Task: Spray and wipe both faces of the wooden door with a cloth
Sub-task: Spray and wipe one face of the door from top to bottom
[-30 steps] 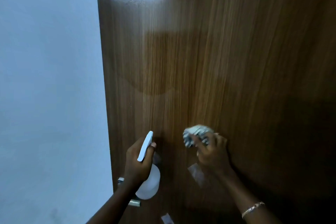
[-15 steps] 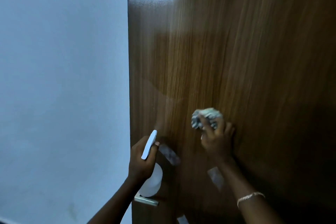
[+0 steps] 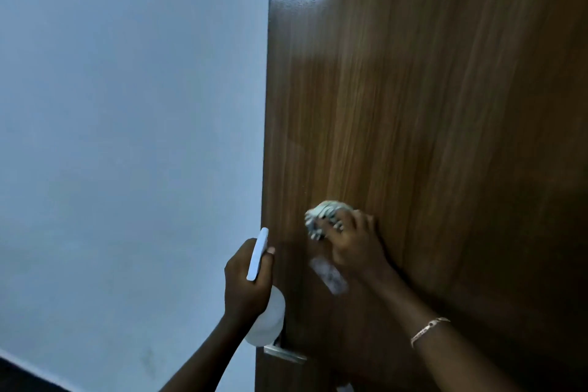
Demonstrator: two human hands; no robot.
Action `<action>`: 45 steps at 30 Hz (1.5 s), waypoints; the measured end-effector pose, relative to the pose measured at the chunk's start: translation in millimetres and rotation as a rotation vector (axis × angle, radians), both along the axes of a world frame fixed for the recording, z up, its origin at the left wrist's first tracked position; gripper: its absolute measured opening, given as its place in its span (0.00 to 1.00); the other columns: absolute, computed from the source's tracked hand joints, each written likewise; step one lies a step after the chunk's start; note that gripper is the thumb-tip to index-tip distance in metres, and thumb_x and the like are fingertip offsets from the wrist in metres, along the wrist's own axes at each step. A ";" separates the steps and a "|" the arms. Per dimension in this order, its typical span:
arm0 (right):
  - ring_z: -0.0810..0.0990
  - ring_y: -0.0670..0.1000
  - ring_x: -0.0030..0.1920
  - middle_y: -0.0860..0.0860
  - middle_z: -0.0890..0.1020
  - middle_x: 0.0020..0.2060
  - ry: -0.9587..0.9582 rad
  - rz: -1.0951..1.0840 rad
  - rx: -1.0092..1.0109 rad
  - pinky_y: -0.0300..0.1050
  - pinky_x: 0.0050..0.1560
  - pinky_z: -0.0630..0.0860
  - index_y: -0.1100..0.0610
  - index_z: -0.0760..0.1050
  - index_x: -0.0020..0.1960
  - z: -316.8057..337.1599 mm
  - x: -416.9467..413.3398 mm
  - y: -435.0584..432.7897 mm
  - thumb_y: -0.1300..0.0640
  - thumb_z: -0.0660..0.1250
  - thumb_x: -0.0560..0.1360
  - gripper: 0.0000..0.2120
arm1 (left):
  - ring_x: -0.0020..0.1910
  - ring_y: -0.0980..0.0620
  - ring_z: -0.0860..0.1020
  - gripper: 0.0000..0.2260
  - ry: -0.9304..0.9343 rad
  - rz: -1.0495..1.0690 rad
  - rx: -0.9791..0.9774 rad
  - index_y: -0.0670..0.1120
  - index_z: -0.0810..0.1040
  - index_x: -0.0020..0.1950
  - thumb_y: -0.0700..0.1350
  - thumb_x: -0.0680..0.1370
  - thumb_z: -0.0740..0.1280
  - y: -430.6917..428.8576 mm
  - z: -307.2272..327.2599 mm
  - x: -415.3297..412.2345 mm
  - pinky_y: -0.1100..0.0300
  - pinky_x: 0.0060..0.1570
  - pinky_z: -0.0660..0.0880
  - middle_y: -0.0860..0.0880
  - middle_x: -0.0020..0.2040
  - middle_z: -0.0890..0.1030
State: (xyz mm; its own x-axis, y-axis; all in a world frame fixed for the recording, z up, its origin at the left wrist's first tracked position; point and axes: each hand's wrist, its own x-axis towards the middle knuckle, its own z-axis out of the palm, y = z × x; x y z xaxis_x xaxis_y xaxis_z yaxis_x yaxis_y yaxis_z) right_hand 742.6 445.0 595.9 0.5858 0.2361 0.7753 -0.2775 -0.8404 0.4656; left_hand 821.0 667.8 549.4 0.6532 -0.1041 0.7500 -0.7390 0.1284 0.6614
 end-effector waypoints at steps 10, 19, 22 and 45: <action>0.70 0.60 0.56 0.57 0.73 0.61 -0.061 0.026 0.017 0.54 0.51 0.67 0.49 0.75 0.68 65.4 111.4 91.8 0.55 0.70 0.69 0.27 | 0.35 0.48 0.80 0.07 0.024 0.020 0.070 0.49 0.79 0.44 0.44 0.81 0.64 29.6 -1.4 36.6 0.43 0.31 0.79 0.53 0.37 0.79; 0.72 0.60 0.49 0.58 0.77 0.56 -0.415 -0.119 0.343 0.55 0.47 0.66 0.44 0.75 0.69 88.0 95.9 80.4 0.57 0.66 0.74 0.24 | 0.35 0.48 0.80 0.09 0.030 -0.034 0.085 0.46 0.79 0.45 0.48 0.81 0.64 37.8 -5.1 52.3 0.43 0.30 0.79 0.52 0.37 0.79; 0.74 0.61 0.49 0.59 0.75 0.57 -0.181 -0.028 0.173 0.55 0.48 0.68 0.46 0.74 0.71 38.1 116.3 94.5 0.58 0.65 0.74 0.25 | 0.35 0.48 0.78 0.08 0.011 -0.051 0.104 0.47 0.78 0.44 0.47 0.81 0.63 37.9 -7.2 54.1 0.42 0.31 0.78 0.52 0.37 0.78; 0.80 0.54 0.56 0.49 0.79 0.60 0.738 -0.085 0.079 0.51 0.53 0.67 0.44 0.76 0.62 -162.4 13.4 44.8 0.50 0.63 0.71 0.19 | 0.37 0.48 0.81 0.07 0.026 -0.130 0.140 0.48 0.80 0.46 0.44 0.82 0.64 36.5 -35.5 60.2 0.43 0.32 0.80 0.53 0.40 0.80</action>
